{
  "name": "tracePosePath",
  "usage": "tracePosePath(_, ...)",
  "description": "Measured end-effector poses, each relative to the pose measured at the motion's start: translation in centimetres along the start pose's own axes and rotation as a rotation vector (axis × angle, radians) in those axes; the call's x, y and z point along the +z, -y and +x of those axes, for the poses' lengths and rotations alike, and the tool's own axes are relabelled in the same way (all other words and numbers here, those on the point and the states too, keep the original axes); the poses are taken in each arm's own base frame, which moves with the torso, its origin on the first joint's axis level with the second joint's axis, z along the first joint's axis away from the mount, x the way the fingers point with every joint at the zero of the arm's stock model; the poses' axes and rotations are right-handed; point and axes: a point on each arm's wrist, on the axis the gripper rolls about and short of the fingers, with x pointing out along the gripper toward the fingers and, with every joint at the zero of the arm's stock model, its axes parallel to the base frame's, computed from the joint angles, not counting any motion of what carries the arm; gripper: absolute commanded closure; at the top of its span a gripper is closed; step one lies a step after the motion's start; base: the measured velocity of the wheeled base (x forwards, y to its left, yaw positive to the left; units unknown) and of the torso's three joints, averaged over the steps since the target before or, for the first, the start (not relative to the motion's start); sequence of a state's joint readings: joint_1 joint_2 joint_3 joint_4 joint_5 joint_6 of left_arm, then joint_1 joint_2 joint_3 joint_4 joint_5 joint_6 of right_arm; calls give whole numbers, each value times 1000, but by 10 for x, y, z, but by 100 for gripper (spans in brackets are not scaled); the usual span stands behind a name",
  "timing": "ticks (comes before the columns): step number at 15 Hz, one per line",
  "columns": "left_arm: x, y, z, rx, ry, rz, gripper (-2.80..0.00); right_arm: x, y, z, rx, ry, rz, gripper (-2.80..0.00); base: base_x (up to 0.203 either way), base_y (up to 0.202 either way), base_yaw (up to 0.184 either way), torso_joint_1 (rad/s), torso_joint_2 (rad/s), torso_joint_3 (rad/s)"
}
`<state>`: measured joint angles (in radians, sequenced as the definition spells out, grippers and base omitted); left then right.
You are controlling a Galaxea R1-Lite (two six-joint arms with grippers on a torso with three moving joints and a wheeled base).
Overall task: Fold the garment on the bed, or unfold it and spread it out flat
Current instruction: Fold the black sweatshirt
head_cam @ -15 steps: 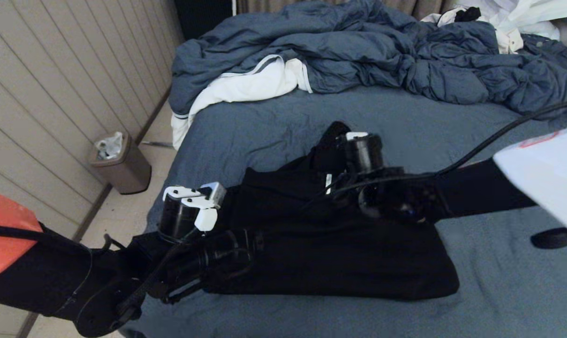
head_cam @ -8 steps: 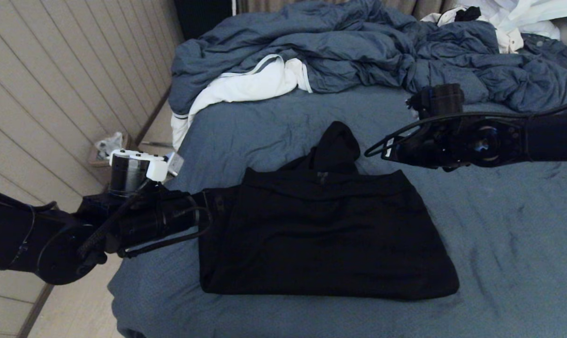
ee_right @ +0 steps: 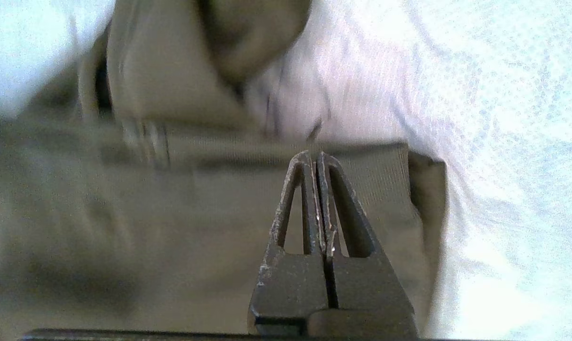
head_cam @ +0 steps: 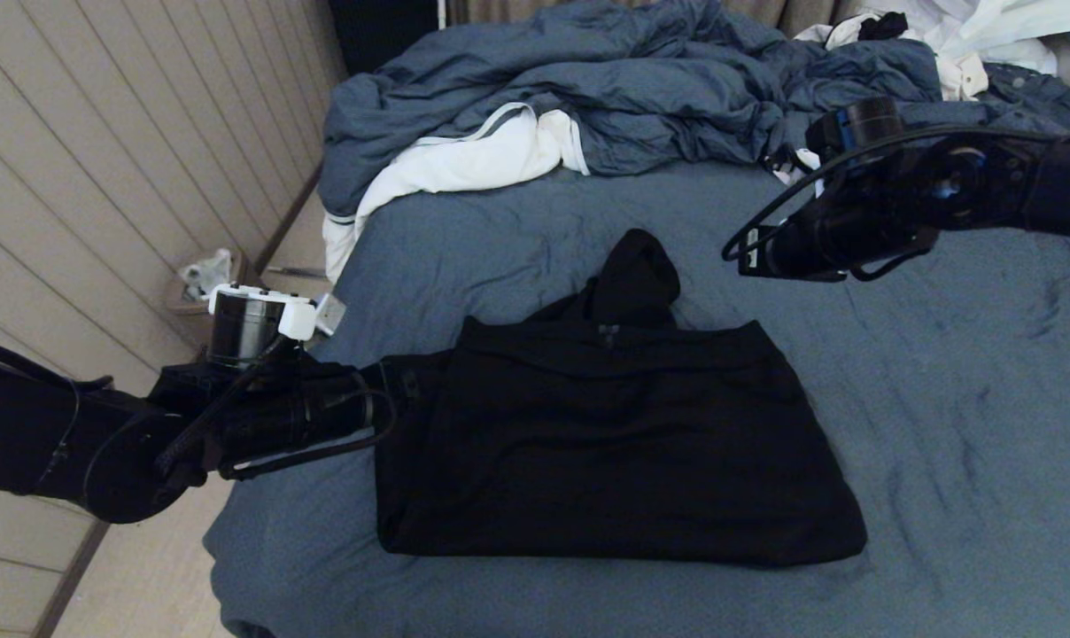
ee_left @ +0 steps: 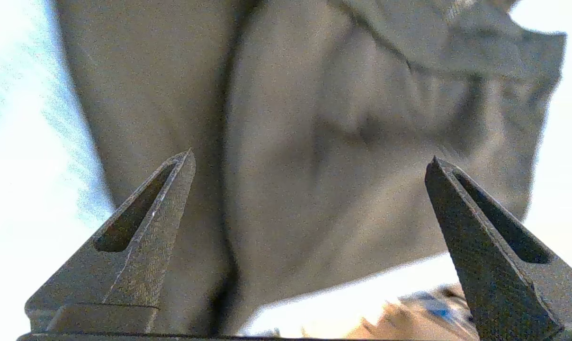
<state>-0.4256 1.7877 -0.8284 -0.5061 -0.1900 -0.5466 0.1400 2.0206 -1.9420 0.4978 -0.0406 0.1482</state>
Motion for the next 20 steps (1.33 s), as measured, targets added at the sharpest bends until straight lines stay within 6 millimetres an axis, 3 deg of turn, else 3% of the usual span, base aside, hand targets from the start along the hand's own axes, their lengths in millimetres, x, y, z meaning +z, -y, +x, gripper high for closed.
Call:
tracePosePath(5,-8,1,5,-37,-66,-49,-280,-7,-1,5,31,-81,-96,0,0,0,0,0,0,0)
tracePosePath(9,-18,1,11,-35,-103,-46,-280,-2,-1,14,-56,-1,-89,0,0,0,0,0,0,0)
tracePosePath(15,-25,3,13,-37,-127,-41,-280,-9,-38,20,-32,26,-117,0,0,0,0,0,0,0)
tracePosePath(20,-34,1,9,-206,-153,-25,-280,-6,-46,9,-6,51,-151,0,0,0,0,0,0,0)
